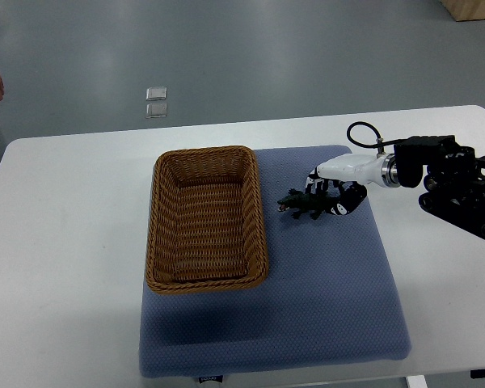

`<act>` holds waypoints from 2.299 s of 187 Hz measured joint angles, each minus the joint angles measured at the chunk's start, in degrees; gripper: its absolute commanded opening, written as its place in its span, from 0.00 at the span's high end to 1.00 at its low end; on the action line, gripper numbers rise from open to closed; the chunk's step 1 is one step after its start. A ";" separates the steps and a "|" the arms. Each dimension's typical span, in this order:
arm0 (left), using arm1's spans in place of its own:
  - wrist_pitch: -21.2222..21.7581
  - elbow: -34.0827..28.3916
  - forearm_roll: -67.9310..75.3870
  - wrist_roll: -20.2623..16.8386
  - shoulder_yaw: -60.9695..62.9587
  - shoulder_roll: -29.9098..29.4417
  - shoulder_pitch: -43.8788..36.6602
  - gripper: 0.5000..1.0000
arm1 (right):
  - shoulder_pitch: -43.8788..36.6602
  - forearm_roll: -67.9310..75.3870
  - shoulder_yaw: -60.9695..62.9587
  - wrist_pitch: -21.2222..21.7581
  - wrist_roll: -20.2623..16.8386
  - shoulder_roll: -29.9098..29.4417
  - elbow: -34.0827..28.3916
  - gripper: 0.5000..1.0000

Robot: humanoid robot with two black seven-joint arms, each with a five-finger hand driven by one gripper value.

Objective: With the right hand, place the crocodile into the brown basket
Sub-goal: 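Close the right hand fingers around the crocodile and lift it, then carry the crocodile with the right hand over the wicker basket and lower it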

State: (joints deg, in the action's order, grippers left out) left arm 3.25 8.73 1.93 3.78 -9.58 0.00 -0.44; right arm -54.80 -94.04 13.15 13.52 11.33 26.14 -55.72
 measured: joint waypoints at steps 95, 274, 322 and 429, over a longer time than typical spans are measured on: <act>0.00 0.00 0.00 0.00 0.00 0.00 0.00 0.00 | -3.98 0.67 4.14 -0.05 -0.17 2.18 0.53 1.00; 0.00 0.01 0.00 0.00 0.00 0.00 0.00 0.00 | -10.83 -1.03 1.42 -0.15 0.00 -21.01 -0.01 1.00; 0.00 -0.02 0.00 0.00 0.00 0.00 -0.01 0.00 | -7.35 -2.60 0.06 -0.58 -0.11 -22.33 0.55 1.00; 0.00 0.01 0.00 0.00 0.00 0.00 0.00 0.00 | -6.59 -2.87 -0.66 -1.47 0.03 -21.67 1.58 0.49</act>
State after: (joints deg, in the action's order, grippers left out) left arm 3.25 8.74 1.93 3.78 -9.58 0.00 -0.44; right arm -61.39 -96.90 12.49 12.04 11.36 4.47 -54.14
